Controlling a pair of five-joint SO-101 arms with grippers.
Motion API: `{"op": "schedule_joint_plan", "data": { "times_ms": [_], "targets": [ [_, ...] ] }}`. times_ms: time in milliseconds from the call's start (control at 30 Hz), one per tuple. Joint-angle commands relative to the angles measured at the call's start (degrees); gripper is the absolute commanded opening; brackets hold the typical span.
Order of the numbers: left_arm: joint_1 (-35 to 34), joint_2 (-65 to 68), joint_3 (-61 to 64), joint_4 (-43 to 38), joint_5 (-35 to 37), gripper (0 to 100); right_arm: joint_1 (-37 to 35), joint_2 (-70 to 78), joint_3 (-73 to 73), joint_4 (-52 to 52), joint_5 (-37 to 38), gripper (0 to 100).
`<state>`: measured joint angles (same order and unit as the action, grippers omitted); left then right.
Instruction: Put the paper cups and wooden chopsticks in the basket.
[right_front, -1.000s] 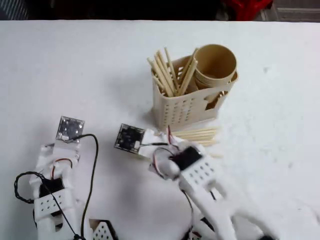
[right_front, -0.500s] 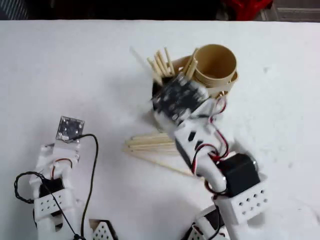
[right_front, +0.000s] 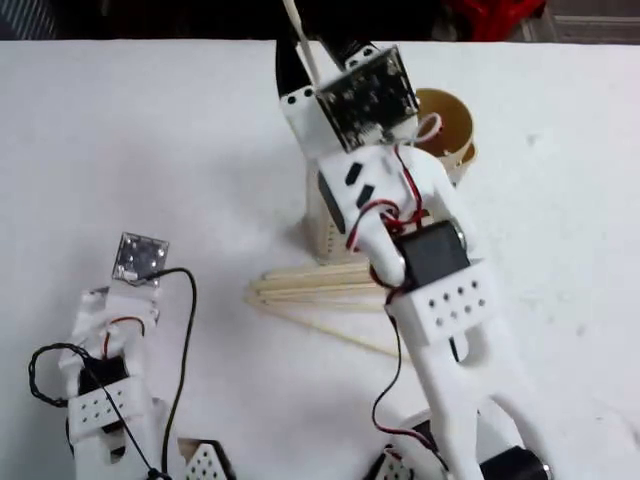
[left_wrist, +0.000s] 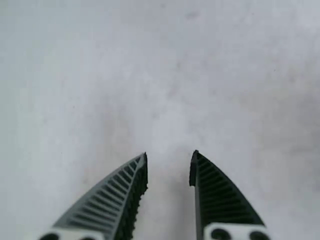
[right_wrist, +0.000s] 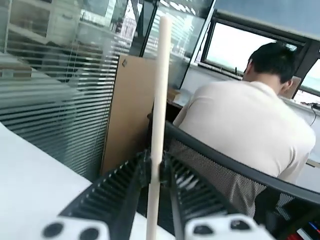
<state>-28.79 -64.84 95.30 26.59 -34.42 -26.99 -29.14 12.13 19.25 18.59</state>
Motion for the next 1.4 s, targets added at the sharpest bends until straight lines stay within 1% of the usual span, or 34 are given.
{"op": "schedule_joint_plan", "data": {
  "times_ms": [0,100,267,333,400,533,567,633,733,833,900,1033,1133,1267,1367],
  "targets": [
    [0.8,-0.7,-0.2,-1.1,0.3,15,1.6,-0.4,0.1,-2.0,-0.5,1.9],
    [0.8,-0.7,-0.2,-1.1,0.3,15,2.9,-3.4,6.2,-3.6,-0.5,1.8],
    [0.8,-0.7,-0.2,-1.1,0.3,15,2.9,-10.2,21.7,-12.6,-0.5,1.8],
    [0.8,-0.7,-0.2,-1.1,0.3,15,2.9,-10.4,25.0,-15.3,-0.3,2.1],
    [0.8,-0.7,-0.2,-1.1,0.3,15,2.9,-9.9,25.4,-14.8,-0.4,2.9],
    [0.8,-0.7,-0.2,-1.1,0.3,15,2.9,-9.8,25.3,-13.8,-0.4,13.8],
    [0.8,-0.7,-0.2,-1.1,0.3,15,2.9,-9.8,25.3,-13.1,-0.4,14.4],
    [0.8,-0.7,-0.2,-1.1,0.3,15,2.9,-9.8,25.3,-11.5,-0.4,12.3],
    [0.8,-0.7,-0.2,-1.1,0.3,15,2.9,-10.8,25.3,-9.1,-0.2,6.5],
    [0.8,-0.7,-0.2,-1.1,0.3,15,2.4,-15.2,25.3,-1.5,-0.3,2.4],
    [0.8,-0.7,-0.2,-1.1,0.3,15,2.3,-19.6,25.3,7.2,-0.1,1.8],
    [0.8,-0.7,-0.2,-1.1,0.3,15,1.9,-27.3,25.3,25.8,0.5,4.1],
    [0.8,-0.7,-0.2,-1.1,0.3,15,1.5,-29.3,25.3,36.9,4.8,8.5],
    [0.8,-0.7,-0.2,-1.1,0.3,15,0.1,-26.9,25.3,44.2,8.3,12.3],
    [0.8,-0.7,-0.2,-1.1,0.3,15,-3.4,-22.5,25.4,47.3,12.3,12.3]
  ]
}}
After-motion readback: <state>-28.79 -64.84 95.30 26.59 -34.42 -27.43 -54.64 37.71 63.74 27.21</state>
